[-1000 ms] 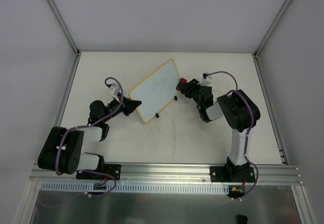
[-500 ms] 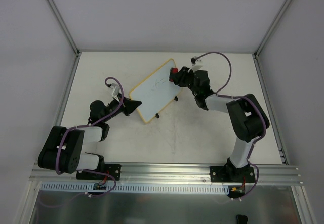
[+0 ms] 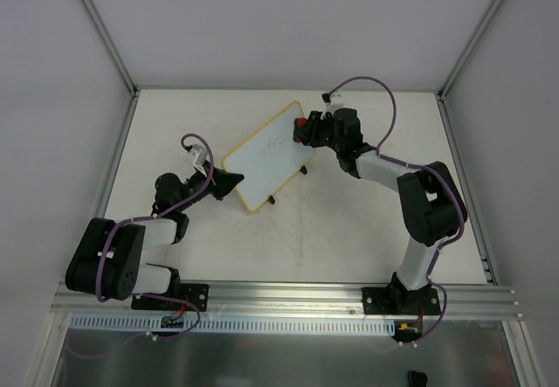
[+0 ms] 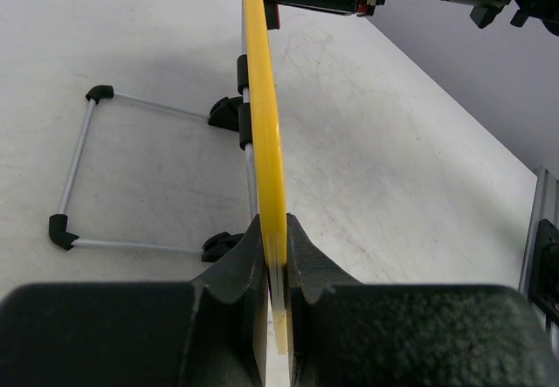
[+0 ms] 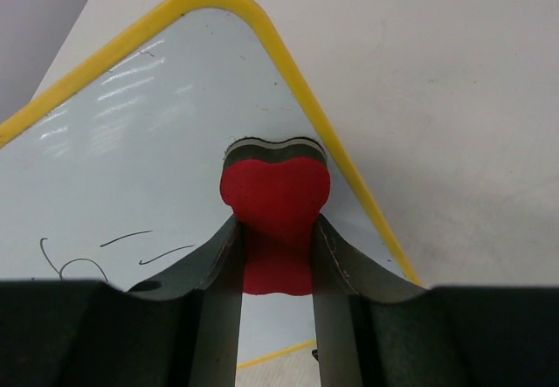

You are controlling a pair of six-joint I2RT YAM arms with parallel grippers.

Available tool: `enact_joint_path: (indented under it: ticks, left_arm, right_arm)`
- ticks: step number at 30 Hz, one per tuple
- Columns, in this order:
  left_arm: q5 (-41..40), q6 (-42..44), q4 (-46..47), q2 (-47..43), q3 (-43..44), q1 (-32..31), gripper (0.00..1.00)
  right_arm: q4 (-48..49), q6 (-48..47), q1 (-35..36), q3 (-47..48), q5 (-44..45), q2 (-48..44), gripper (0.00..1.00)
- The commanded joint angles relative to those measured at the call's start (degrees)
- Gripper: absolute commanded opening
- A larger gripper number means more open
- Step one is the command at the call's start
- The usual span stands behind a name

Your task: Erase the whiteboard

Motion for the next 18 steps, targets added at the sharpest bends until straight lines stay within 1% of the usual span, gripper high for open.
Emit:
enact_joint_path:
  ticks: [1,9,18]
  left_arm:
    - [6.97,1.51,3.37,-1.05,0.99,-1.82,0.00]
    - [7.15,1.59,3.28,-0.97,1.16,-1.82,0.00]
    - [7.06,1.07,3.81,-0.18,1.43,-1.82,0.00]
  right_arm:
    - [-3.74,-2.28,-0.88,2.67,-2.21,0.63,0.00]
    - [-5.76,-5.27,-1.85,4.70,-3.08,2.21,0.00]
    - [-5.15,-5.80,0.52,4.17,-4.84,1.69,0.00]
